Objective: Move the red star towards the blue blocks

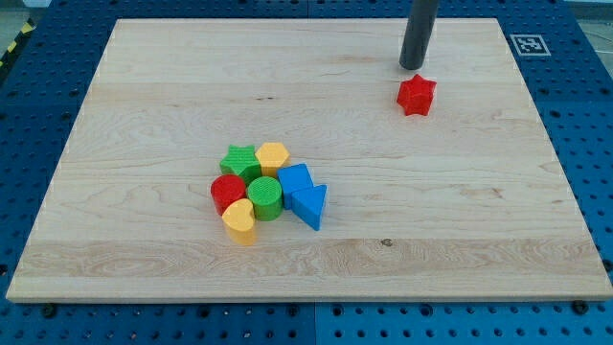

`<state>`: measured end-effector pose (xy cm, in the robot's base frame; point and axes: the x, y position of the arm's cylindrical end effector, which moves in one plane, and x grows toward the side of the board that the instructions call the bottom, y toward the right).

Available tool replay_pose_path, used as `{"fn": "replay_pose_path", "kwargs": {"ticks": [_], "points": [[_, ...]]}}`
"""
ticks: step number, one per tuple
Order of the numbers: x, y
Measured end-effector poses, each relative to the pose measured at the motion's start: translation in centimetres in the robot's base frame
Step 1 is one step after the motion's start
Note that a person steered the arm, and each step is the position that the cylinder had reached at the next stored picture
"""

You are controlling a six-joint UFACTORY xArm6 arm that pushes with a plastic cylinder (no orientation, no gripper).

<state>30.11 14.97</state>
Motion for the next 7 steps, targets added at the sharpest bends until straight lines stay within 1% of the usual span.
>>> {"fn": "replay_pose_path", "kwargs": {"ticks": [1,3,4,5,7], "points": [[2.2,0.7],[4.6,0.7],[4.7,0.7],[5.9,0.7],[5.9,-1.4]]}}
